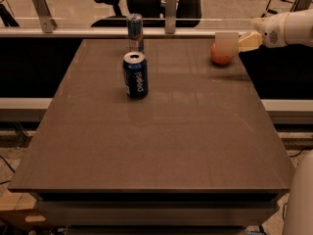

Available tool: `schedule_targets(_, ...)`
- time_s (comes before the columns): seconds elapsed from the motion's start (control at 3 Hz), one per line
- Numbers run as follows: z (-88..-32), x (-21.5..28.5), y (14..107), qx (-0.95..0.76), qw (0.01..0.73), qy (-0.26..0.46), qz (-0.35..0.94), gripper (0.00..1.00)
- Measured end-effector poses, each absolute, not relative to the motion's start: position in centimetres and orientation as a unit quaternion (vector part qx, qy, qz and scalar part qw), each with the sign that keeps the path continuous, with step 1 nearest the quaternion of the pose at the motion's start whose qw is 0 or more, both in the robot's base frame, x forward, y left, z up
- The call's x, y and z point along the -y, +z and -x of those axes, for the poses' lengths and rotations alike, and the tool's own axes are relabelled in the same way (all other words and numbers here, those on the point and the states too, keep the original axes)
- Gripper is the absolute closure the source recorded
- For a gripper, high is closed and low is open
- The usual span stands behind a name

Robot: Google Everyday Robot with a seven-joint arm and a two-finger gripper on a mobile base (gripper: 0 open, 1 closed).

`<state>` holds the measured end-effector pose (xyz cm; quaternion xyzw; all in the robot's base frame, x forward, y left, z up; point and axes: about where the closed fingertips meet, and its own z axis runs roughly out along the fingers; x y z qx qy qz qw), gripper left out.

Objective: Move apple near pepsi can

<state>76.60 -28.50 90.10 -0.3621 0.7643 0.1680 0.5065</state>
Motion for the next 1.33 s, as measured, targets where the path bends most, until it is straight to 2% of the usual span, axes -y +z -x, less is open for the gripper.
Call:
schedule_targets(1.0, -77.7, 26.1, 87.4, -0.78, 0.442, 0.168, 0.41, 0.0)
schedule_targets(1.33, -77.8, 26.0, 86.9, -0.787, 0.43, 0.164, 0.411, 0.16)
